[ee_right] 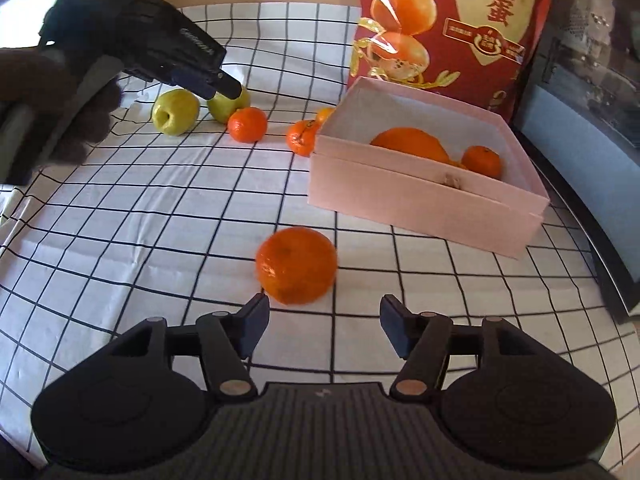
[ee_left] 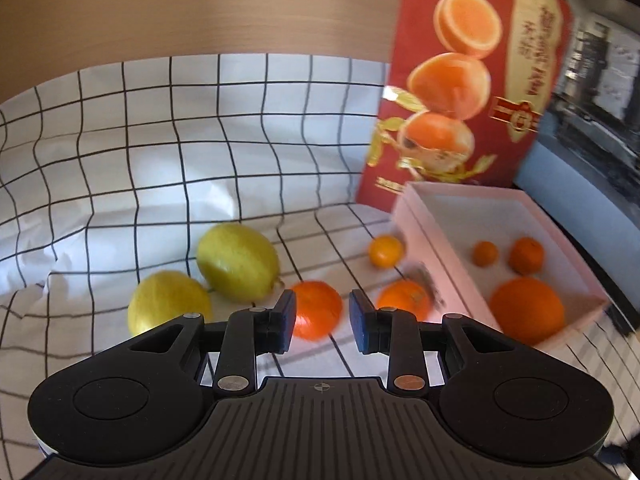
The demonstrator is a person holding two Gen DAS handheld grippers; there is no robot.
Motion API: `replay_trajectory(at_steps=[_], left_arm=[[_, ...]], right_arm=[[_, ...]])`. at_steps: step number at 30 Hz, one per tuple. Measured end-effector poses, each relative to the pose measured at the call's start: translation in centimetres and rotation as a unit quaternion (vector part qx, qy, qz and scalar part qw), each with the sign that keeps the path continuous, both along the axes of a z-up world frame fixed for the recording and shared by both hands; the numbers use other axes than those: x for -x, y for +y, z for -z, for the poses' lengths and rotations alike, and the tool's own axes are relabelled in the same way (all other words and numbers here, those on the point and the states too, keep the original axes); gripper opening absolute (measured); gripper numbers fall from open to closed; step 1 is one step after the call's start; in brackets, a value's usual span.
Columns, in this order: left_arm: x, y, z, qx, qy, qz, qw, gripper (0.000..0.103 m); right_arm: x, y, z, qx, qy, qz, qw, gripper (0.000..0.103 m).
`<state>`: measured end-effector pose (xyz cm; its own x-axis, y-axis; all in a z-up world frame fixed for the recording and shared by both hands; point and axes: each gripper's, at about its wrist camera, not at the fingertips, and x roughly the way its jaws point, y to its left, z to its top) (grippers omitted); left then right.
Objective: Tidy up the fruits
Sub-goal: 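Set the held mandarin on the cloth in front of the box, open right tool, then grasp a mandarin from the fruit row with left tool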
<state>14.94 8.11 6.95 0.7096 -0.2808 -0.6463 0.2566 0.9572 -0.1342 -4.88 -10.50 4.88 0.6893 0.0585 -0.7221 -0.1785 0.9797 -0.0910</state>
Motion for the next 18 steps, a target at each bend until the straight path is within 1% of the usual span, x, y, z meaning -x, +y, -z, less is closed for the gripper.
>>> replay_trajectory(at_steps=[2, 5, 9, 11, 12, 13, 15, 18], left_arm=[[-0.8, -0.4, 0.5, -0.007, -0.002, -0.002, 1.0, 0.032], [-1.6, -1.5, 1.2, -0.038, 0.0, -0.003, 0.9993, 0.032], [-1.7, -2.7, 2.1, -0.076, -0.002, 0.009, 0.9971, 0.034], [-1.5, -3.2, 2.4, -0.103, -0.015, 0.014, 0.9945, 0.034], [-1.4, -3.5, 2.4, -0.111, -0.018, 0.019, 0.9934, 0.037], [-1.3, -3.7, 2.5, -0.117, -0.018, 0.023, 0.9927, 0.04], [-1.4, -3.9, 2.5, -0.119, -0.016, 0.036, 0.9921, 0.05], [-1.5, -3.7, 2.6, -0.114, -0.014, 0.031, 0.9929, 0.051]], right_arm=[[0.2, -0.2, 0.0, 0.002, 0.001, 0.005, 1.0, 0.063], [0.3, -0.4, 0.1, 0.003, 0.004, 0.011, 1.0, 0.063], [0.2, -0.6, 0.3, 0.005, 0.009, 0.018, 1.0, 0.063], [0.0, -0.6, 0.5, 0.004, 0.013, 0.018, 1.0, 0.063], [0.0, -0.6, 0.6, 0.005, 0.014, 0.018, 1.0, 0.063], [0.0, -0.5, 0.6, 0.006, 0.013, 0.018, 1.0, 0.063], [0.0, -0.5, 0.5, 0.006, 0.011, 0.017, 1.0, 0.063], [0.1, -0.4, 0.5, 0.007, 0.01, 0.016, 1.0, 0.064]])
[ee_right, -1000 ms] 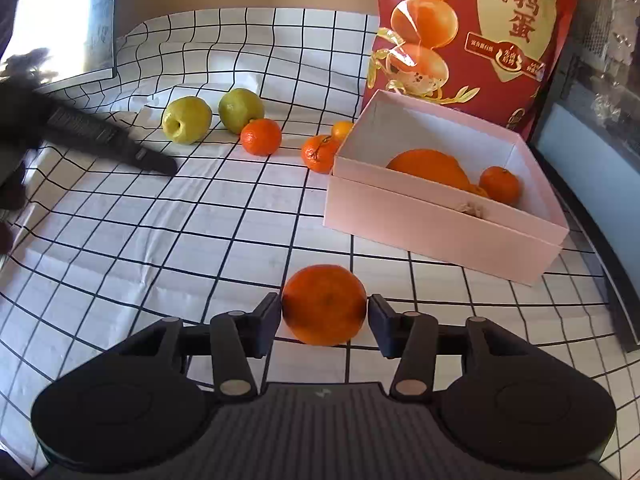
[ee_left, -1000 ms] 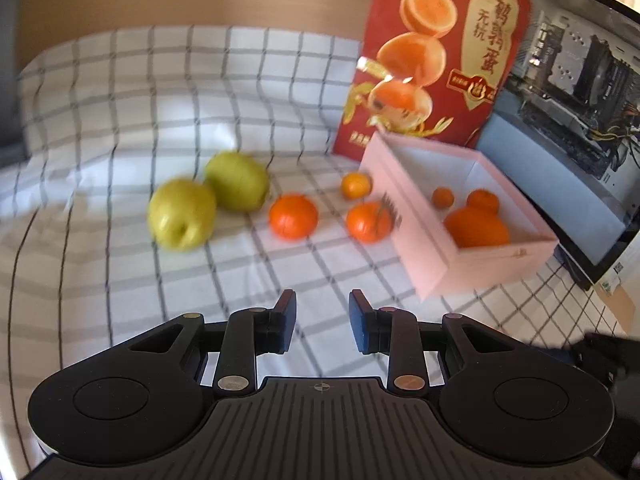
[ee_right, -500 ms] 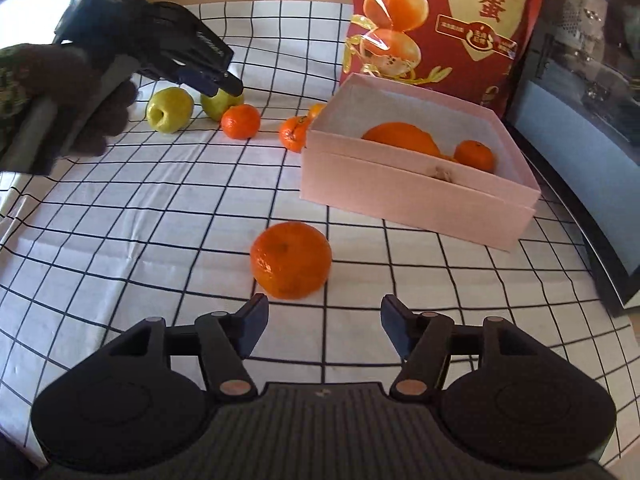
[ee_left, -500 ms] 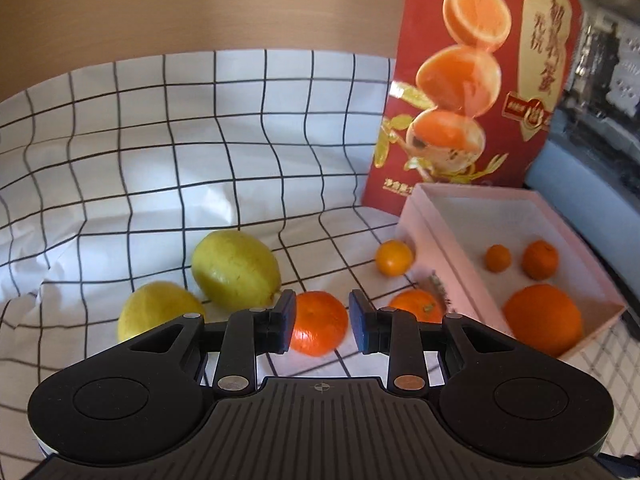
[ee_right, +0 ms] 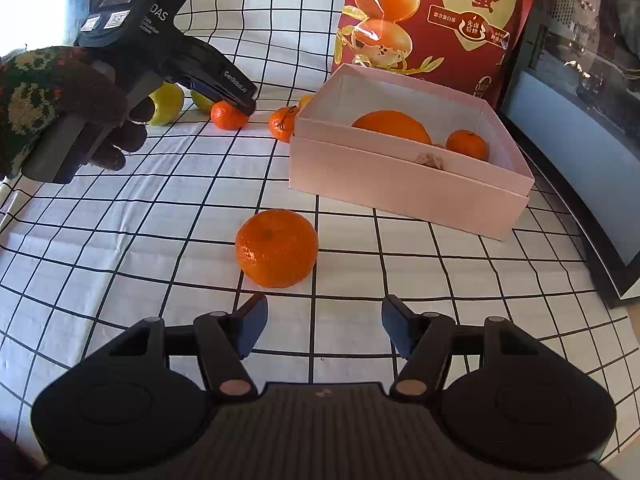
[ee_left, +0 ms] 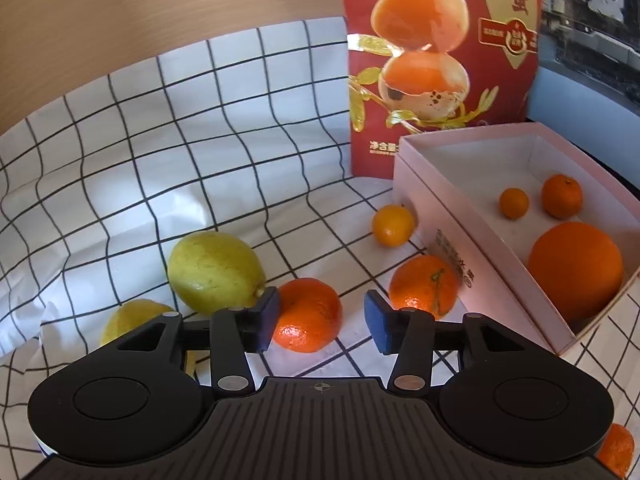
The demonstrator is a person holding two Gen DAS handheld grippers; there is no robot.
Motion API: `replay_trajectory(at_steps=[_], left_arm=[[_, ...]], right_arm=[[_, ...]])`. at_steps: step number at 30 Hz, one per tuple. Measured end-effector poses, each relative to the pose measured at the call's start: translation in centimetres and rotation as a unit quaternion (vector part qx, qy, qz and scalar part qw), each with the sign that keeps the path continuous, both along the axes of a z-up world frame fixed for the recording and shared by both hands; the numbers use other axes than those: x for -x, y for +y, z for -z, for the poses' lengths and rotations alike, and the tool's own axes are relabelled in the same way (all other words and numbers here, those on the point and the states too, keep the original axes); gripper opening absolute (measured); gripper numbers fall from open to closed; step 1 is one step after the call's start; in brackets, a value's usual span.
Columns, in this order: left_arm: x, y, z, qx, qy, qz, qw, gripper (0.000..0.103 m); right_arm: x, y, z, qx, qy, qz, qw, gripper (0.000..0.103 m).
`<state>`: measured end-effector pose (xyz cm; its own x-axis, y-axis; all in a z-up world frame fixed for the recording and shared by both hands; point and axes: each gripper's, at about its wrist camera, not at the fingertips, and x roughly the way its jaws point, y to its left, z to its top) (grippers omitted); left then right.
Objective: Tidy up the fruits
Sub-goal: 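Grasp a mandarin from the fruit row with left tool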
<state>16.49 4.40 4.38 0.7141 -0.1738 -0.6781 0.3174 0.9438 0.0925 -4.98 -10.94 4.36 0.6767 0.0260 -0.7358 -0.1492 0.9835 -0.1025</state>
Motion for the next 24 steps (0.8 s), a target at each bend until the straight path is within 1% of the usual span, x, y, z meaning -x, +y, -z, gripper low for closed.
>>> replay_trajectory(at_steps=[2, 3, 4, 6, 11, 14, 17, 20, 24], left_arm=[[-0.3, 0.3, 0.2, -0.008, 0.003, -0.019, 0.9998, 0.051], [-0.5, 0.5, 0.3, -0.01, 0.007, -0.029, 0.9995, 0.053], [-0.7, 0.8, 0.5, -0.008, 0.015, -0.036, 0.9992, 0.054], [-1.0, 1.4, 0.7, 0.012, 0.029, -0.041, 0.9987, 0.054], [-1.6, 1.5, 0.8, 0.028, 0.042, -0.047, 0.9976, 0.054], [-1.7, 1.3, 1.2, 0.031, 0.05, -0.043, 0.9973, 0.052], [-1.5, 1.1, 1.2, 0.024, 0.046, -0.039, 0.9979, 0.051], [-1.0, 1.5, 0.9, 0.04, 0.054, -0.036, 0.9971, 0.051], [1.3, 1.8, 0.0, 0.06, 0.051, -0.025, 0.9966, 0.051]], right_arm=[[0.0, 0.0, 0.1, 0.001, 0.002, -0.001, 1.0, 0.064], [0.1, 0.0, 0.1, 0.001, 0.003, -0.001, 1.0, 0.064], [0.1, 0.0, 0.1, 0.002, 0.003, -0.001, 1.0, 0.064], [0.3, 0.0, 0.1, 0.003, 0.004, -0.001, 1.0, 0.064], [0.5, -0.2, 0.2, 0.003, 0.008, 0.002, 1.0, 0.064], [0.7, -0.2, 0.2, 0.005, 0.01, 0.004, 1.0, 0.064], [0.9, -0.2, 0.2, 0.007, 0.011, 0.005, 1.0, 0.064], [1.1, -0.4, 0.2, 0.008, 0.01, 0.008, 1.0, 0.064], [1.1, -0.6, 0.2, 0.003, 0.01, 0.011, 1.0, 0.065]])
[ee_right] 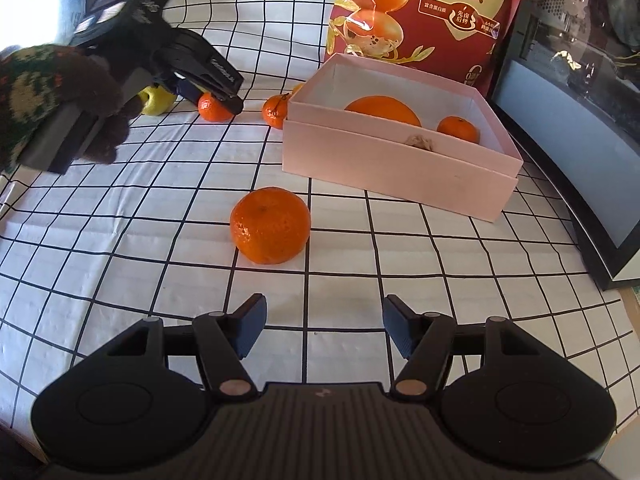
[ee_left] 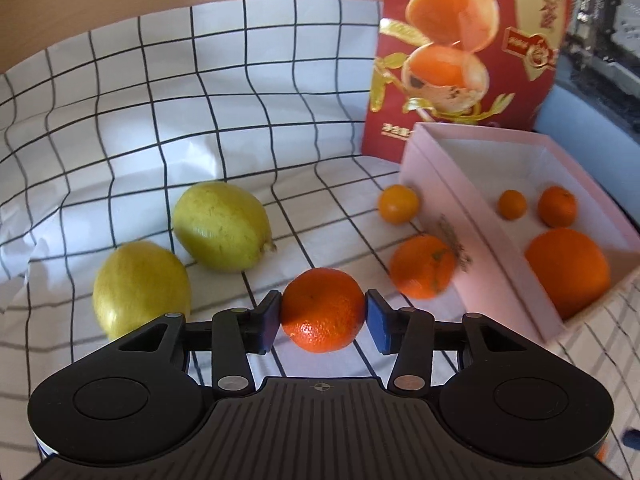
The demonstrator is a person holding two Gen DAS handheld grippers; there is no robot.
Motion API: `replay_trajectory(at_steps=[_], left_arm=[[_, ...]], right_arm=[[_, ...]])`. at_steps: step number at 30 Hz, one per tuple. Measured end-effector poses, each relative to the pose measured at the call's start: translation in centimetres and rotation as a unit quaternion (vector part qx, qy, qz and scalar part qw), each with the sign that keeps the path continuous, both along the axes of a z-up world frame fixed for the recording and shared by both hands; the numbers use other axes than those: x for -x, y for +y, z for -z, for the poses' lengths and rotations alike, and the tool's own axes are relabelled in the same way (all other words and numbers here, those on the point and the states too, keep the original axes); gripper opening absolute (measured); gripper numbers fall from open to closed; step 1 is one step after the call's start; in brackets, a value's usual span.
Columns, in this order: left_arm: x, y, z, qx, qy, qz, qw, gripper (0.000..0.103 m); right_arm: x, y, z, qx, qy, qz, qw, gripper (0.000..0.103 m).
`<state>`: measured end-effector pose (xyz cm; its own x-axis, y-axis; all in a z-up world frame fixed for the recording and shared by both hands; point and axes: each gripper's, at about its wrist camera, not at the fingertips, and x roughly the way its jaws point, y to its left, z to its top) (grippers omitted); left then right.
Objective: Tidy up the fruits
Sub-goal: 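Grasp a mandarin from the fruit row with left tool, then grasp the mandarin on the cloth with right tool while left tool holds its mandarin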
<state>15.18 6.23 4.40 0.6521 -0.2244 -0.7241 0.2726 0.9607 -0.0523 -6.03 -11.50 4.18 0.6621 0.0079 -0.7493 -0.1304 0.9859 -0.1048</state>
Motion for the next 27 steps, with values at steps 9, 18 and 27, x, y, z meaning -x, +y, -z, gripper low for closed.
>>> replay_trajectory(at_steps=[9, 18, 27], left_arm=[[8.8, 1.5, -1.2, 0.038, 0.012, 0.018, 0.999, 0.051], [14.1, 3.4, 0.2, 0.029, 0.042, -0.005, 0.9987, 0.051], [15.0, 4.9, 0.8, 0.05, 0.047, -0.037, 0.997, 0.051]], right_arm=[[-0.9, 1.2, 0.0, -0.014, -0.006, -0.025, 1.0, 0.068], [-2.4, 2.3, 0.8, -0.032, 0.005, -0.039, 0.999, 0.069], [-3.0, 2.4, 0.9, -0.042, 0.009, -0.031, 0.999, 0.075]])
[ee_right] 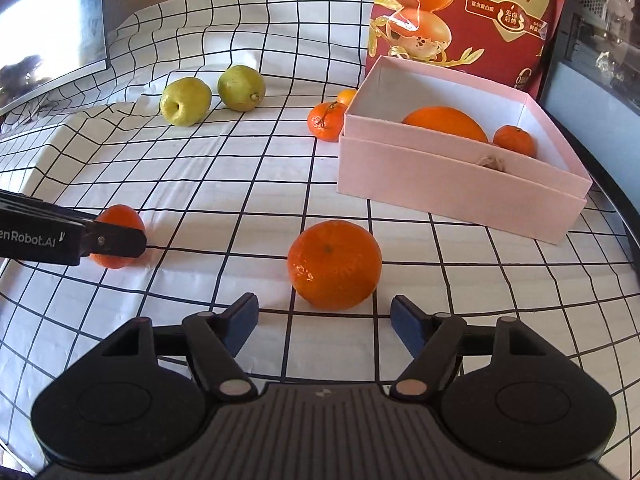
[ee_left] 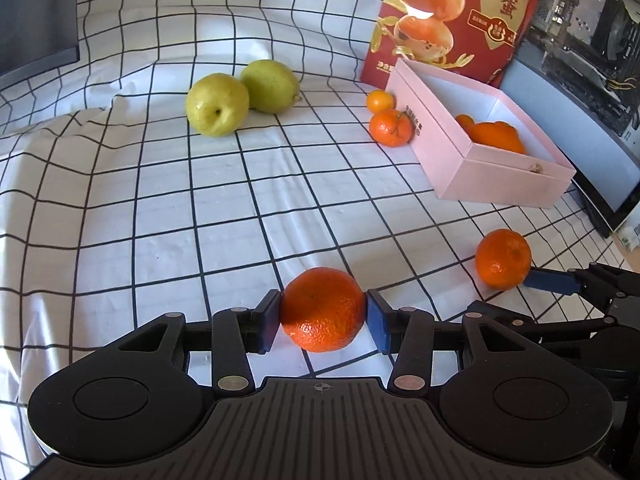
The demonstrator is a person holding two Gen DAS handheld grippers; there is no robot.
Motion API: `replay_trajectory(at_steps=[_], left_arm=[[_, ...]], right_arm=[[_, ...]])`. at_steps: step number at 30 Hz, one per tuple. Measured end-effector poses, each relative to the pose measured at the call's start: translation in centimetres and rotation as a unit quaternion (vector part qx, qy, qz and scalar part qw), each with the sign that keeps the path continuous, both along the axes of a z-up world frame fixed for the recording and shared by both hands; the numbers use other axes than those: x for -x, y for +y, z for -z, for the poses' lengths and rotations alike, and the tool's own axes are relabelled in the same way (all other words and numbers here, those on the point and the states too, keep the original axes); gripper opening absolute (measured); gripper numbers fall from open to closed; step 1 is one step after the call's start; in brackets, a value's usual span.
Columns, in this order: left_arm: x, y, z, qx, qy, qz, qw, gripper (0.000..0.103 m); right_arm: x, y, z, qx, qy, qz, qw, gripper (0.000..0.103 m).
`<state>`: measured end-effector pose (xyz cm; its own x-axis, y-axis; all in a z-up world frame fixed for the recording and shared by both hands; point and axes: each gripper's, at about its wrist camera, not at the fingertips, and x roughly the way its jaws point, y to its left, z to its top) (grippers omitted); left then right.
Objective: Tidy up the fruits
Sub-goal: 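Grasp the mandarin on the cloth with right tool while left tool holds its mandarin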
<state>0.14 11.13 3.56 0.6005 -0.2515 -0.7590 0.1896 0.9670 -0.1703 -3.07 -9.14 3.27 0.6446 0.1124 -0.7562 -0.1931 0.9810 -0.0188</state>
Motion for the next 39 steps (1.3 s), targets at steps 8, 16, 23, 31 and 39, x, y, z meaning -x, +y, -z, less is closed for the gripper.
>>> replay_trajectory(at_steps=[8, 16, 23, 31, 39], left_arm=[[-0.1, -0.1, 0.2, 0.008, 0.016, -0.004, 0.9998, 0.051], [-0.1, -0.3, 0.4, 0.003, 0.02, 0.0, 0.9998, 0.051], [-0.3, -0.5, 0.5, -0.005, 0.018, 0.004, 0.9998, 0.052], [-0.3, -0.6, 0.6, -0.008, 0.015, 0.007, 0.9998, 0.052], [-0.4, -0.4, 0.5, -0.001, 0.02, 0.01, 0.9997, 0.051]], right_arm=[[0.2, -1.1, -0.8, 0.003, -0.008, 0.026, 1.0, 0.076], [0.2, -1.9, -0.5, 0.001, -0.004, 0.045, 0.999, 0.076], [0.6, -2.4, -0.7, 0.007, -0.012, 0.061, 0.998, 0.076], [-0.1, -1.6, -1.3, -0.007, -0.016, 0.039, 0.999, 0.076], [-2.3, -0.3, -0.5, -0.026, -0.001, 0.02, 0.999, 0.067]])
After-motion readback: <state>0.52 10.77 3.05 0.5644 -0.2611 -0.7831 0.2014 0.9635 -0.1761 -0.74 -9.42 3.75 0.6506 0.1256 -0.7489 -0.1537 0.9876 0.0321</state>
